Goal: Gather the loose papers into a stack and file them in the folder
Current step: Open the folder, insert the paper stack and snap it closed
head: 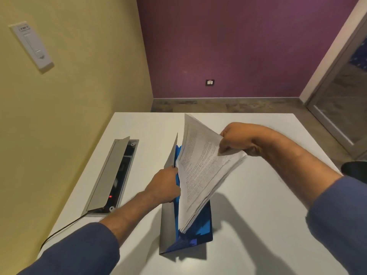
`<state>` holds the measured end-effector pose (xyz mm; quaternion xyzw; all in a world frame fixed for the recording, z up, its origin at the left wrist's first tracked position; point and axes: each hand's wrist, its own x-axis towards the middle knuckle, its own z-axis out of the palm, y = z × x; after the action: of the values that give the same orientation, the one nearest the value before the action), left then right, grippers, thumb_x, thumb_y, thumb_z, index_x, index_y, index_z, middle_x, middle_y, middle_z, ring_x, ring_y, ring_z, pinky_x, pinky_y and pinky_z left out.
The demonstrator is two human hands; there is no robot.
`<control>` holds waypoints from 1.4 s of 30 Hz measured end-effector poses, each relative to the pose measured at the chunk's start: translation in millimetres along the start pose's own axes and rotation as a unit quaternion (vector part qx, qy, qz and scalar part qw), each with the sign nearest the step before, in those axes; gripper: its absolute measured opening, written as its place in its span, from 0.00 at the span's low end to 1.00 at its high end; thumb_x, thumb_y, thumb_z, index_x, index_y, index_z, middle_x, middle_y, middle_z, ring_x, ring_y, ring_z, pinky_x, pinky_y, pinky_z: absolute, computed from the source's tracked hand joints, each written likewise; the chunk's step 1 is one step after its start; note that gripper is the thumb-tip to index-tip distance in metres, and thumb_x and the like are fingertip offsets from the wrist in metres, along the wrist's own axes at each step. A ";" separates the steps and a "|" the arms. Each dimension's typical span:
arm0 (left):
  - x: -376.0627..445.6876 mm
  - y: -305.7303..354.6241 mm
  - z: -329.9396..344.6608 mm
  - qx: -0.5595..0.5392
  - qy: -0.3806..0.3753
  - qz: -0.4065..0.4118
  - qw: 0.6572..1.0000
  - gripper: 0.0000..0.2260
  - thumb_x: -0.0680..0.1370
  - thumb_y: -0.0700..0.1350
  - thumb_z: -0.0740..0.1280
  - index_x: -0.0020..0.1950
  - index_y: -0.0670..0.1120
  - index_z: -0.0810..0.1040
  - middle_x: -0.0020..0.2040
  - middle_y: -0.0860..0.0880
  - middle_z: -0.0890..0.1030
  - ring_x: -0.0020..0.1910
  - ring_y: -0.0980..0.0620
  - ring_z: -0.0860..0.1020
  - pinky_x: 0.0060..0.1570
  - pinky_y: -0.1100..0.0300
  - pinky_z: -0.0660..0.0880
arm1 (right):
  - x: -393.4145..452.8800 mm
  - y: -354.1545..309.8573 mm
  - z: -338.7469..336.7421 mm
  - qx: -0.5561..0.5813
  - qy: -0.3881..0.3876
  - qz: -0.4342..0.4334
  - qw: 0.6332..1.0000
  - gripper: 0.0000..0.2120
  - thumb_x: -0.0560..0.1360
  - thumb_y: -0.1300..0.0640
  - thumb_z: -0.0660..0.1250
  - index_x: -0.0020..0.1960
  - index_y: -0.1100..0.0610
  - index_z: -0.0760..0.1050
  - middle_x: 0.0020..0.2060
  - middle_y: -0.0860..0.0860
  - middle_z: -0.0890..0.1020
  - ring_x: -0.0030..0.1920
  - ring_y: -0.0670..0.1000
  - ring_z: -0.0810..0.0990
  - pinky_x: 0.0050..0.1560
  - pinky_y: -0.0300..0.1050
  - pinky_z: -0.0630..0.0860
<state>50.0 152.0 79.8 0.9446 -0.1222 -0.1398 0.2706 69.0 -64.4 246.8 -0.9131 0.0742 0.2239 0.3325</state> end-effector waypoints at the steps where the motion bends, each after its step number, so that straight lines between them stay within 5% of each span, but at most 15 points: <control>1: -0.1 1.3 0.6 0.007 0.000 0.004 1.000 0.15 0.74 0.41 0.72 0.60 0.47 0.76 0.51 0.55 0.77 0.36 0.61 0.70 0.41 0.68 0.71 | 1.7 -5.8 2.6 -0.011 0.002 0.001 1.000 0.11 0.71 0.66 0.69 0.51 0.71 0.80 0.53 0.65 0.82 0.45 0.59 0.81 0.42 0.49 0.77; 5: -1.3 5.5 5.9 0.011 0.000 0.002 1.000 0.13 0.75 0.38 0.69 0.60 0.46 0.76 0.55 0.50 0.80 0.39 0.56 0.74 0.30 0.73 0.67 | 0.7 -19.8 23.6 -0.055 0.026 0.004 0.998 0.14 0.72 0.67 0.66 0.58 0.66 0.76 0.43 0.58 0.78 0.37 0.54 0.78 0.25 0.38 0.74; 11: -4.1 14.9 5.7 -0.004 0.004 -0.020 1.000 0.13 0.74 0.40 0.71 0.57 0.45 0.75 0.52 0.46 0.78 0.44 0.51 0.74 0.41 0.61 0.73 | -1.7 -18.5 63.2 -0.066 0.058 -0.022 0.996 0.14 0.75 0.64 0.66 0.60 0.64 0.74 0.55 0.60 0.79 0.53 0.60 0.79 0.46 0.50 0.80; 17: -3.9 17.2 6.7 -0.024 0.028 -0.063 0.997 0.10 0.74 0.39 0.71 0.51 0.47 0.73 0.47 0.47 0.79 0.35 0.54 0.74 0.28 0.69 0.69 | -3.2 -6.6 107.3 -0.075 0.090 -0.027 0.993 0.10 0.75 0.65 0.65 0.55 0.62 0.76 0.52 0.58 0.81 0.48 0.56 0.79 0.40 0.44 0.74; 22: -6.2 23.6 8.2 -0.052 0.033 -0.070 0.996 0.30 0.76 0.40 0.71 0.76 0.44 0.65 0.70 0.44 0.75 0.61 0.44 0.80 0.49 0.58 0.80 | 2.5 12.4 147.7 -0.105 0.072 0.001 0.992 0.09 0.75 0.65 0.66 0.56 0.62 0.75 0.47 0.54 0.77 0.44 0.53 0.77 0.43 0.42 0.75; 26: -11.3 30.3 9.9 -0.102 0.020 -0.045 0.994 0.25 0.74 0.37 0.72 0.70 0.45 0.70 0.60 0.44 0.80 0.45 0.46 0.83 0.33 0.57 0.84 | 12.6 24.4 170.6 -0.102 0.048 0.034 0.993 0.11 0.76 0.62 0.67 0.58 0.61 0.74 0.42 0.53 0.74 0.43 0.51 0.75 0.43 0.42 0.74; 31: -14.9 31.1 12.6 -0.160 0.036 -0.022 0.986 0.25 0.75 0.39 0.72 0.71 0.48 0.71 0.55 0.50 0.81 0.39 0.51 0.81 0.30 0.59 0.83 | 19.4 37.8 188.8 -0.081 0.044 0.040 0.995 0.09 0.75 0.60 0.69 0.55 0.59 0.75 0.41 0.51 0.74 0.42 0.50 0.75 0.40 0.42 0.72; 34: -16.2 28.0 15.4 -0.165 0.042 -0.018 0.985 0.25 0.76 0.40 0.71 0.71 0.48 0.70 0.60 0.48 0.81 0.45 0.50 0.82 0.33 0.58 0.84 | 22.4 42.5 191.7 -0.079 0.037 0.043 0.995 0.10 0.75 0.62 0.69 0.56 0.59 0.74 0.43 0.52 0.75 0.42 0.51 0.74 0.42 0.42 0.73; 37: -17.3 24.8 18.3 -0.131 0.056 -0.032 0.989 0.27 0.76 0.43 0.72 0.74 0.48 0.68 0.65 0.48 0.78 0.56 0.49 0.81 0.46 0.62 0.80 | 24.3 46.6 194.3 -0.051 0.024 0.036 0.998 0.10 0.76 0.60 0.68 0.56 0.60 0.73 0.49 0.55 0.79 0.43 0.51 0.75 0.44 0.44 0.76; 39: -17.6 23.5 16.7 -0.102 0.052 -0.043 0.992 0.27 0.76 0.44 0.72 0.73 0.47 0.68 0.66 0.47 0.77 0.60 0.46 0.79 0.53 0.55 0.80 | 24.7 50.5 194.1 -0.006 0.029 0.020 0.999 0.12 0.76 0.54 0.68 0.55 0.58 0.73 0.49 0.55 0.80 0.43 0.51 0.76 0.42 0.44 0.77; 42: -16.3 19.7 10.3 -0.086 0.039 -0.044 0.994 0.26 0.76 0.41 0.72 0.72 0.44 0.69 0.64 0.45 0.78 0.58 0.45 0.80 0.48 0.55 0.82 | 21.1 57.5 186.9 0.007 0.087 -0.017 0.996 0.20 0.73 0.45 0.69 0.58 0.56 0.71 0.48 0.51 0.78 0.45 0.50 0.77 0.42 0.41 0.76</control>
<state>28.4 135.8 85.4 0.9269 -0.0568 -0.1246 0.3494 4.1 11.4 77.2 -0.9281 0.0885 0.1368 0.3348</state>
